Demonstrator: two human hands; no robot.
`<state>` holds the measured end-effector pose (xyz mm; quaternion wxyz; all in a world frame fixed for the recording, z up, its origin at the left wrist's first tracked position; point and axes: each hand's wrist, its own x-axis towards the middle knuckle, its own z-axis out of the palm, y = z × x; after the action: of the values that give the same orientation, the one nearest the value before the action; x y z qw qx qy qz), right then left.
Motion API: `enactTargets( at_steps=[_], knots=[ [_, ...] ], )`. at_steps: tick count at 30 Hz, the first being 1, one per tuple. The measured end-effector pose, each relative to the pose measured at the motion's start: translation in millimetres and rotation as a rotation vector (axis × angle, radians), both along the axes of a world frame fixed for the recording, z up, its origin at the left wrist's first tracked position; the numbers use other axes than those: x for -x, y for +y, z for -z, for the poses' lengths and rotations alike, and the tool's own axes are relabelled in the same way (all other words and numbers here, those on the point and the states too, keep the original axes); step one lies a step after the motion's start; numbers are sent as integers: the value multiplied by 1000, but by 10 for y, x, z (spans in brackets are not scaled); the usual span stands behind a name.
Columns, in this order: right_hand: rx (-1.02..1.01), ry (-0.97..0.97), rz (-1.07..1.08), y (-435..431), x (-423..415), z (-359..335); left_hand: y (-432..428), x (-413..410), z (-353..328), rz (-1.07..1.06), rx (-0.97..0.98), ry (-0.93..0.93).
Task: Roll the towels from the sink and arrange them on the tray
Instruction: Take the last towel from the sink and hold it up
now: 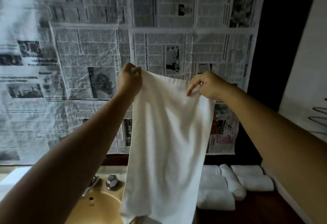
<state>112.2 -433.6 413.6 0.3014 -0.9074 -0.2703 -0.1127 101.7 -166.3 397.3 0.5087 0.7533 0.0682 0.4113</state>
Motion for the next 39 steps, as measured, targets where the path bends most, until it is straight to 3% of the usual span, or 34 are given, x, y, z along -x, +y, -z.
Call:
enactTargets(
  at_steps=[2,4,8,10,15,17,21,24,25,27,31,35,39],
  knots=[
    [131,80,118,19,14,-56,-9,7,-6,20,14,-21],
    [60,164,203,69,9,-87,-69,31,7,63,-7,-33],
    [-598,581,-22,192,41,-114,-308,115,37,170,-119,-55],
    [-747,707,-118,256,124,-133,-435,164,57,227,-183,-60],
    [-742,568,-155,344,98,-42,-526,304,95,257,-325,-113],
    [-669,407,-84,330,59,-9,-516,352,121,333,-338,-145],
    [-310,-24,61,369,61,0,-526,381,152,304,-441,-116],
    [-146,-235,112,387,71,-28,-502,383,134,419,-320,-10],
    [-111,-258,119,386,72,-41,-488,414,126,483,-273,25],
    [-65,-293,137,379,55,-62,-475,456,128,486,-361,48],
    [-54,-292,118,404,76,-75,-446,453,142,288,-575,-41],
    [25,-178,-13,350,166,-138,-357,435,56,242,-569,-27],
    [239,-16,19,173,106,-242,-170,450,-52,413,-447,24]
  ],
)
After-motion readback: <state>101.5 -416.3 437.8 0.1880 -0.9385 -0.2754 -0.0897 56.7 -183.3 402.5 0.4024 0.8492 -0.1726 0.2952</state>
